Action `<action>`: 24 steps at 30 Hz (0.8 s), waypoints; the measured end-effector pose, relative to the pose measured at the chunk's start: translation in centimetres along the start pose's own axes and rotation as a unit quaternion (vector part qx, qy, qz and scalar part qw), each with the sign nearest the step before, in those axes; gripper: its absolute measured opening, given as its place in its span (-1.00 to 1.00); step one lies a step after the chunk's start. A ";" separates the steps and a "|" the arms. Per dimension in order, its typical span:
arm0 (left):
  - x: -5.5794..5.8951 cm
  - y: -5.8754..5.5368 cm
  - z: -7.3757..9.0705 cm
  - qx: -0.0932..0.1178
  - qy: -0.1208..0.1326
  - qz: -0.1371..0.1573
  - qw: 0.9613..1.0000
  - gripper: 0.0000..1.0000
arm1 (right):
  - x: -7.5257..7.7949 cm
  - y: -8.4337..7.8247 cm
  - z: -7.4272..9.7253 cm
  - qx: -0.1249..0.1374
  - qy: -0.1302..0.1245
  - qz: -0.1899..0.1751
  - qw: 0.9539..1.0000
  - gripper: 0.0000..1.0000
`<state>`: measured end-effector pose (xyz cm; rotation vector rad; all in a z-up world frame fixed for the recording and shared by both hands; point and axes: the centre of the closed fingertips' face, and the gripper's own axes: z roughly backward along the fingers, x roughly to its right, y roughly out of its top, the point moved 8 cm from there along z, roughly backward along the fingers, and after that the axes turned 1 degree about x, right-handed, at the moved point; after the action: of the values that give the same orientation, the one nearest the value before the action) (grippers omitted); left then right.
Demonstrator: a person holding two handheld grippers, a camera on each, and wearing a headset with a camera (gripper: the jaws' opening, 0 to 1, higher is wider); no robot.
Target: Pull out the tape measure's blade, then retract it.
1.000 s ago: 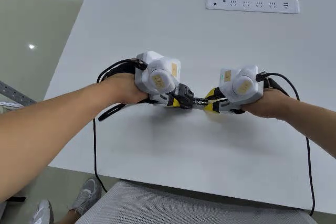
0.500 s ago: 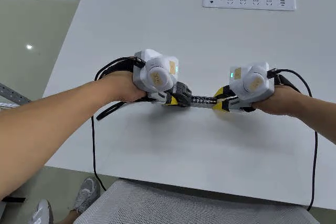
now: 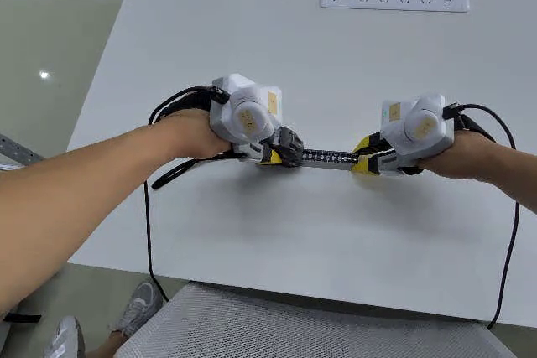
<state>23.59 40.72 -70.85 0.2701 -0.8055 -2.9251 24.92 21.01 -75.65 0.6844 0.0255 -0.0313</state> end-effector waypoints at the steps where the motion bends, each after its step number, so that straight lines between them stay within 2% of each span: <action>1: 0.0 0.0 0.0 0.000 0.000 0.000 1.000 -0.41 | 0.0 -0.2 0.0 0.000 0.000 -0.001 1.000 -0.80; 10: 0.0 0.0 -0.1 0.000 0.001 0.000 1.000 -0.41 | 0.0 -1.6 1.2 -0.006 -0.002 -0.012 1.000 -0.80; 24: 0.0 0.0 -0.1 -0.002 -0.001 -0.002 1.000 -0.41 | 0.3 -3.2 2.1 -0.014 -0.008 -0.018 1.000 -0.80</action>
<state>23.60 40.64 -70.91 0.2675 -0.7992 -2.9308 25.17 17.21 -76.07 0.6559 0.0233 -0.0717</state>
